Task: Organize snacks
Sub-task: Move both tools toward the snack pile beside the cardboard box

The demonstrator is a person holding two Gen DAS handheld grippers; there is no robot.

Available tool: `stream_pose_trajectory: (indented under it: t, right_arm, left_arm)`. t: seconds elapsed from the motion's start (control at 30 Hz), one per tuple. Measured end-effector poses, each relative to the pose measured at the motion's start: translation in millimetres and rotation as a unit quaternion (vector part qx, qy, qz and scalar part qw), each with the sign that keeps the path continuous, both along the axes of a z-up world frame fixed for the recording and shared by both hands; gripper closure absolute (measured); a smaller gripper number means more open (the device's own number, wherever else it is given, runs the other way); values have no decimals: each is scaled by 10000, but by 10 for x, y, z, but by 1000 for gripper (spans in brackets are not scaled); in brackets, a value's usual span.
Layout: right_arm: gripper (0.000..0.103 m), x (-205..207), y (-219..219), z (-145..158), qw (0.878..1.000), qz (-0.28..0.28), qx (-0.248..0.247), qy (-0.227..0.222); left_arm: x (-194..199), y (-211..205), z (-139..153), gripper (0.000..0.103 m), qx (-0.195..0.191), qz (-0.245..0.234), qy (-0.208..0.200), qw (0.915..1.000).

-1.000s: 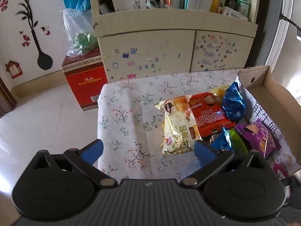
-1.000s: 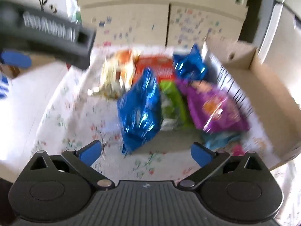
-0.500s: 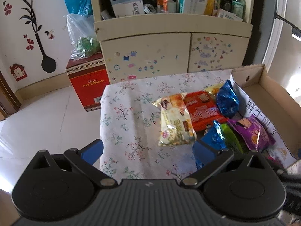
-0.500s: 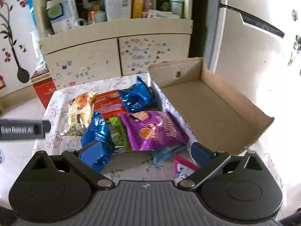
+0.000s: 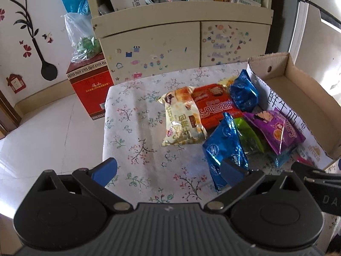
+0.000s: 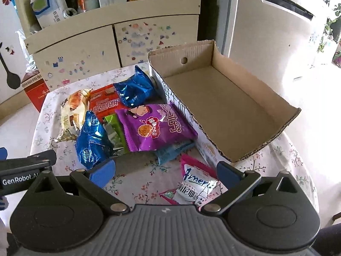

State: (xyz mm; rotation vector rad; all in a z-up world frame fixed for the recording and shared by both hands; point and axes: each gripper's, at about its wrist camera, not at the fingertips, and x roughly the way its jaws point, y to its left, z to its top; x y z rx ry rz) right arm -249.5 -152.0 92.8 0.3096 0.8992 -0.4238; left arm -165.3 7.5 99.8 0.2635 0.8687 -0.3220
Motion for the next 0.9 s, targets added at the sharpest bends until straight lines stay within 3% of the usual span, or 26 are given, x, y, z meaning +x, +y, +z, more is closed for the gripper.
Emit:
stream_pose_trajectory:
  t: [0.9]
  right_arm:
    - [0,93,23,-57,9992,-205,-81,325]
  left_arm:
    - [10,-132,-117,2,258,43,162,9995]
